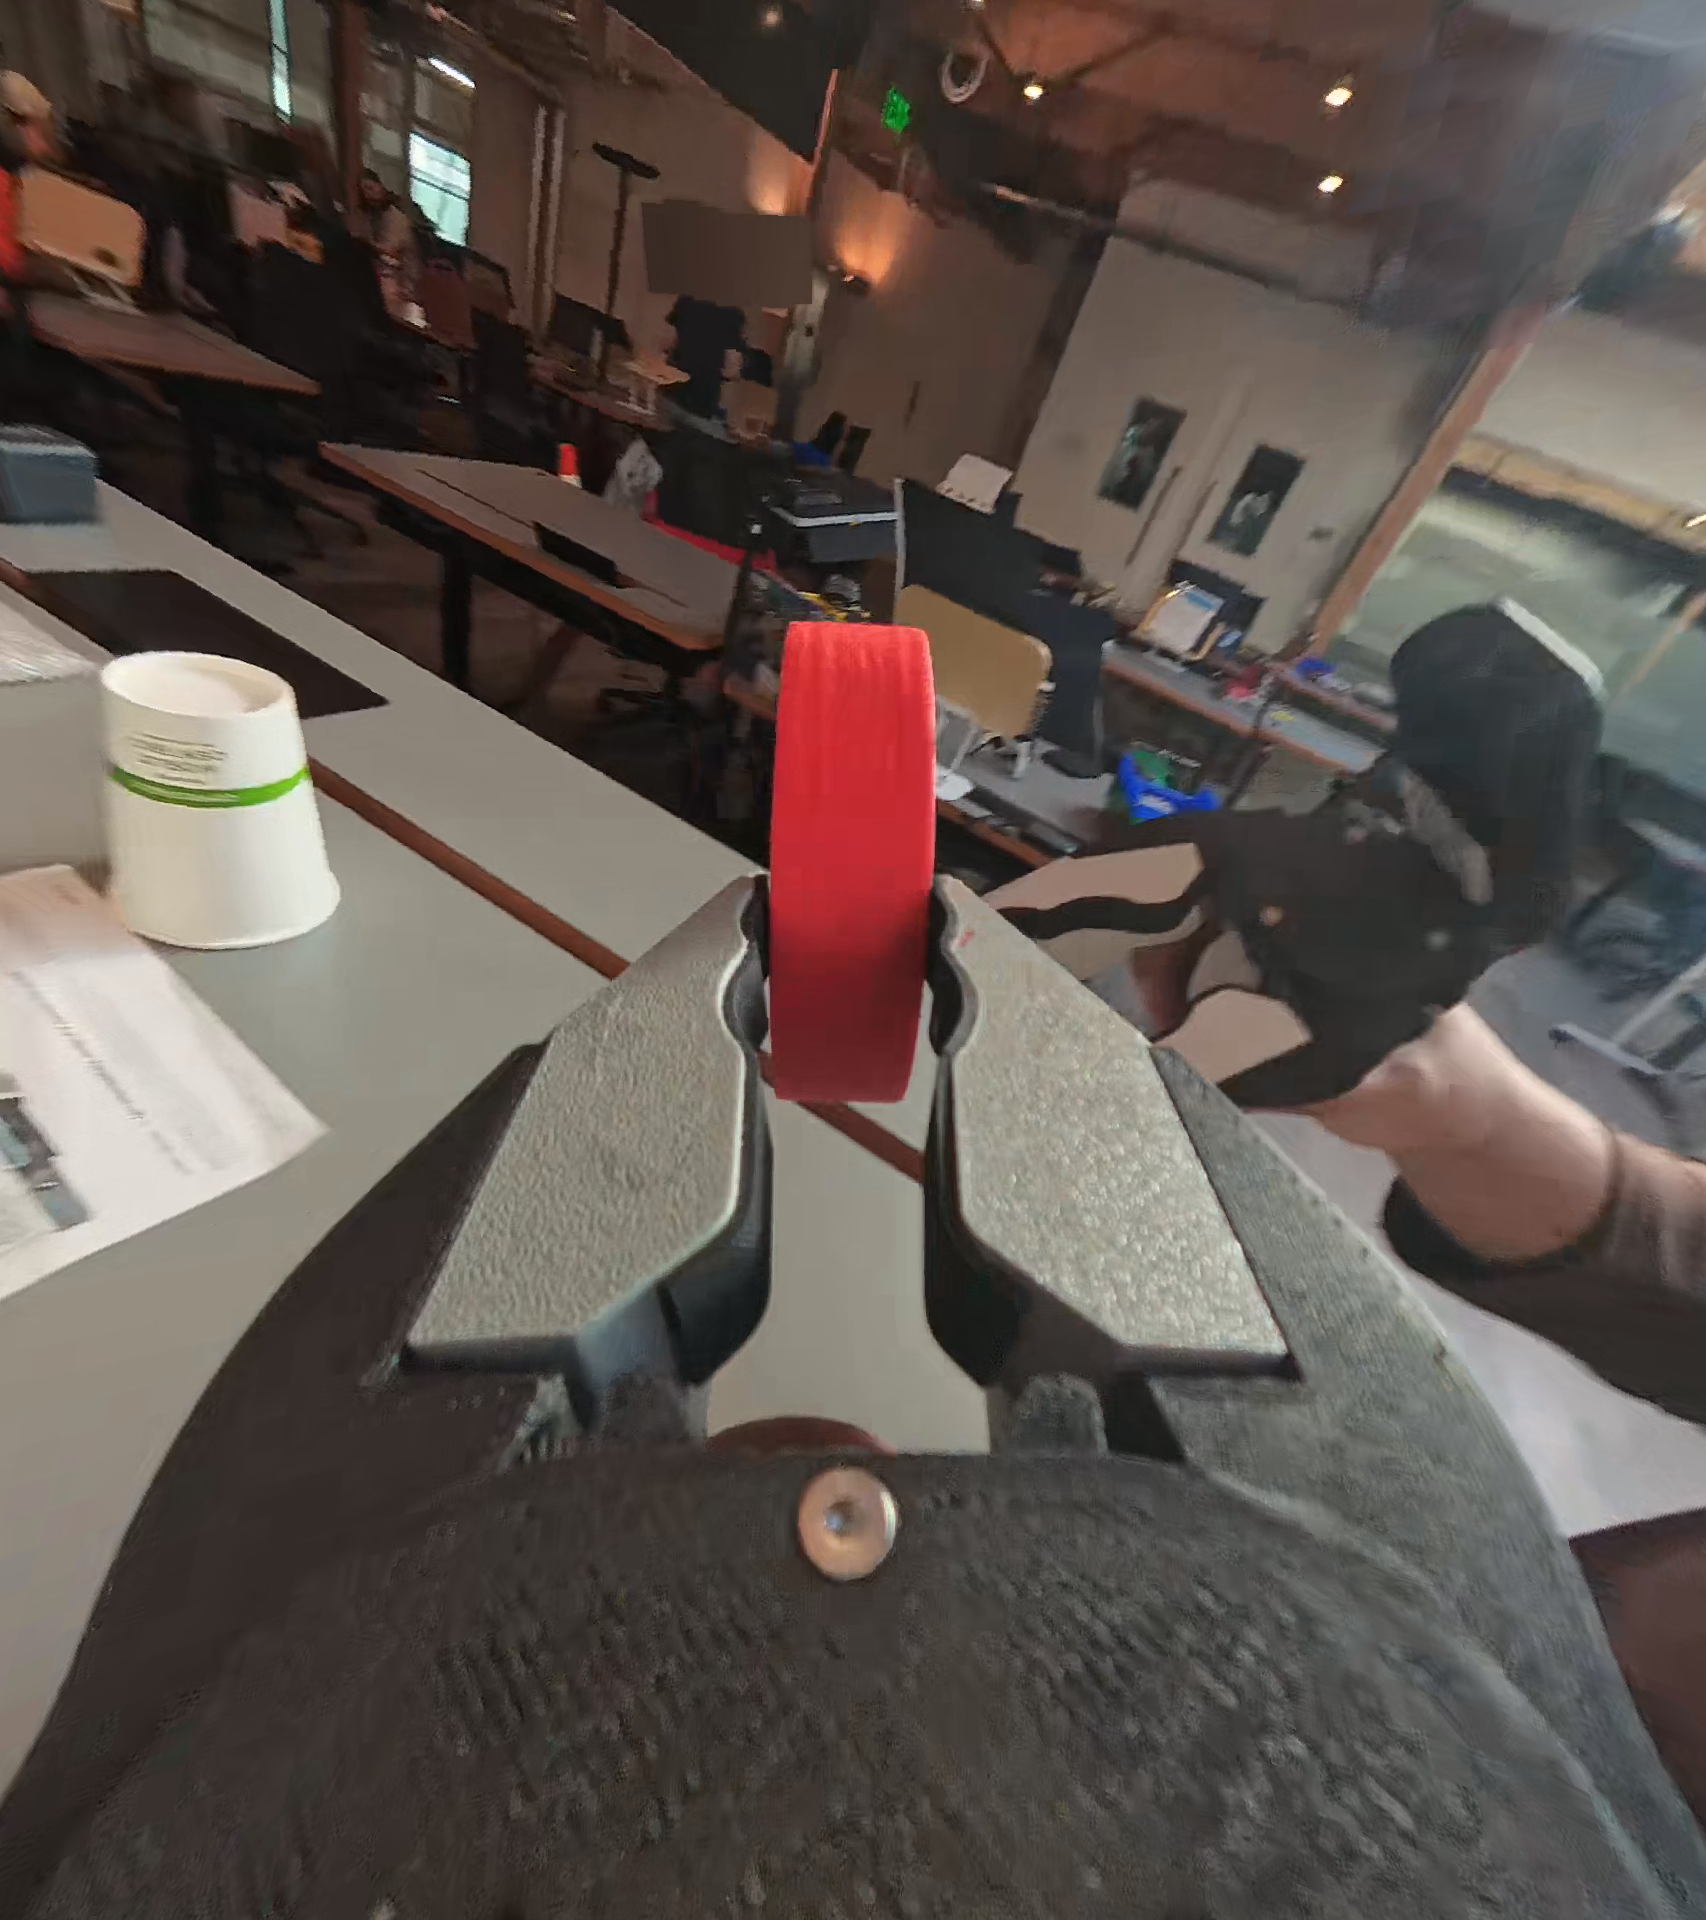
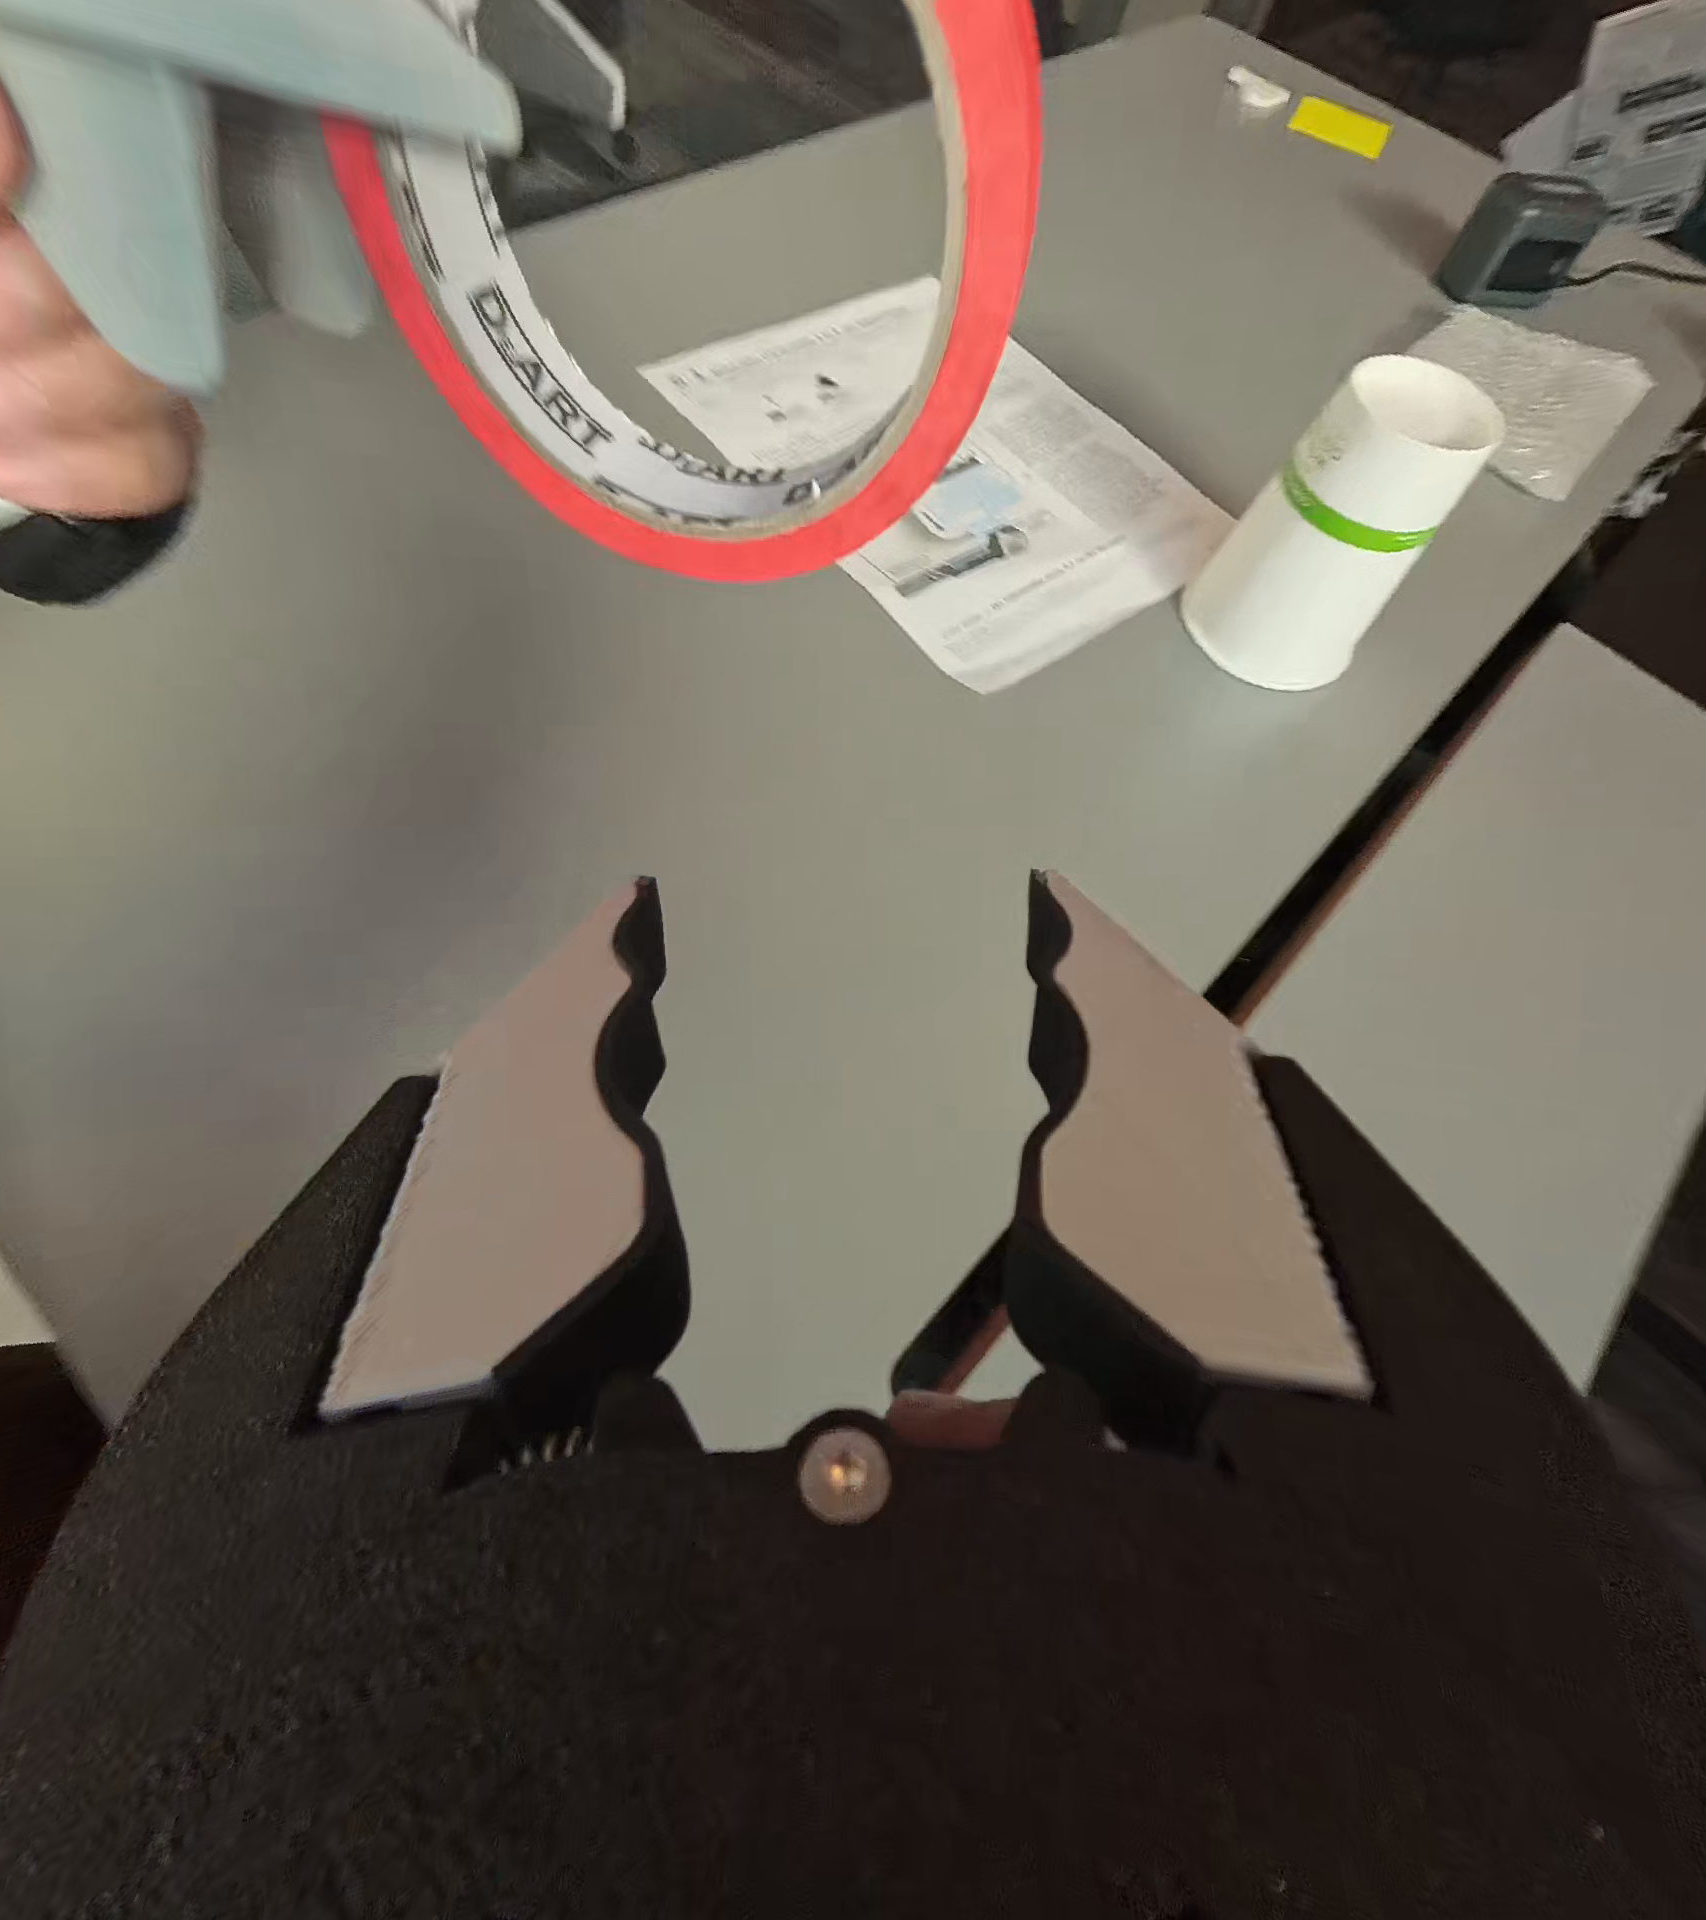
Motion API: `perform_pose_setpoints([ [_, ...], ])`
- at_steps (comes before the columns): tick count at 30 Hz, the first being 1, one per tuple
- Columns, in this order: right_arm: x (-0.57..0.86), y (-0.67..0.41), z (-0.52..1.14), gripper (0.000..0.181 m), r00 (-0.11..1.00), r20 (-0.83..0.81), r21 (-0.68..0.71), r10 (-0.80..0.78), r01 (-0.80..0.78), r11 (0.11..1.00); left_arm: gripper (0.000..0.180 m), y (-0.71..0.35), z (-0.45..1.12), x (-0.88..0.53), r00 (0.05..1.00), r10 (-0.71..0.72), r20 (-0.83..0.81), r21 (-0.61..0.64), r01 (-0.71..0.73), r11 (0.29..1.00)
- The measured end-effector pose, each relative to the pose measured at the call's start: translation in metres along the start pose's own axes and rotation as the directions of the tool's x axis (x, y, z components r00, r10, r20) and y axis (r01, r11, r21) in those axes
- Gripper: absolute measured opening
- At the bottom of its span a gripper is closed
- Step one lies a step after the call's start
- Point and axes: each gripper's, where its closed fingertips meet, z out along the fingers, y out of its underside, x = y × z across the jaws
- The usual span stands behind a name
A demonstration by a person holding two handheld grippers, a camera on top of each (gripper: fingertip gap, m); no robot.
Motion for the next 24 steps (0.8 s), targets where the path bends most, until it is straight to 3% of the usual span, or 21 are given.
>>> perform_pose_setpoints([
  [4, 0.009, 0.014, 0.022, 0.080, 0.981, -0.145, -0.068, -0.131, 0.122, 0.990, 0.027, -0.003, 0.016, 0.020, 0.965, -0.195, -0.172, -0.010, 0.197, 0.980],
  [11, 0.011, 0.015, 0.041, 0.097, 0.991, -0.131, -0.046, -0.031, 0.026, 0.999, 0.027, 0.009, 0.031, 0.046, 0.864, -0.380, -0.331, -0.073, 0.377, 0.923],
  [21, 0.020, 0.018, 0.039, 0.099, 0.984, -0.163, -0.089, -0.069, 0.055, 0.994, 0.027, 0.023, 0.024, 0.040, 0.835, -0.427, -0.346, -0.133, 0.407, 0.904],
  [24, 0.020, 0.019, 0.037, 0.092, 0.985, -0.155, -0.095, -0.077, 0.062, 0.994, 0.027, 0.022, 0.021, 0.036, 0.836, -0.438, -0.330, -0.131, 0.419, 0.898],
])
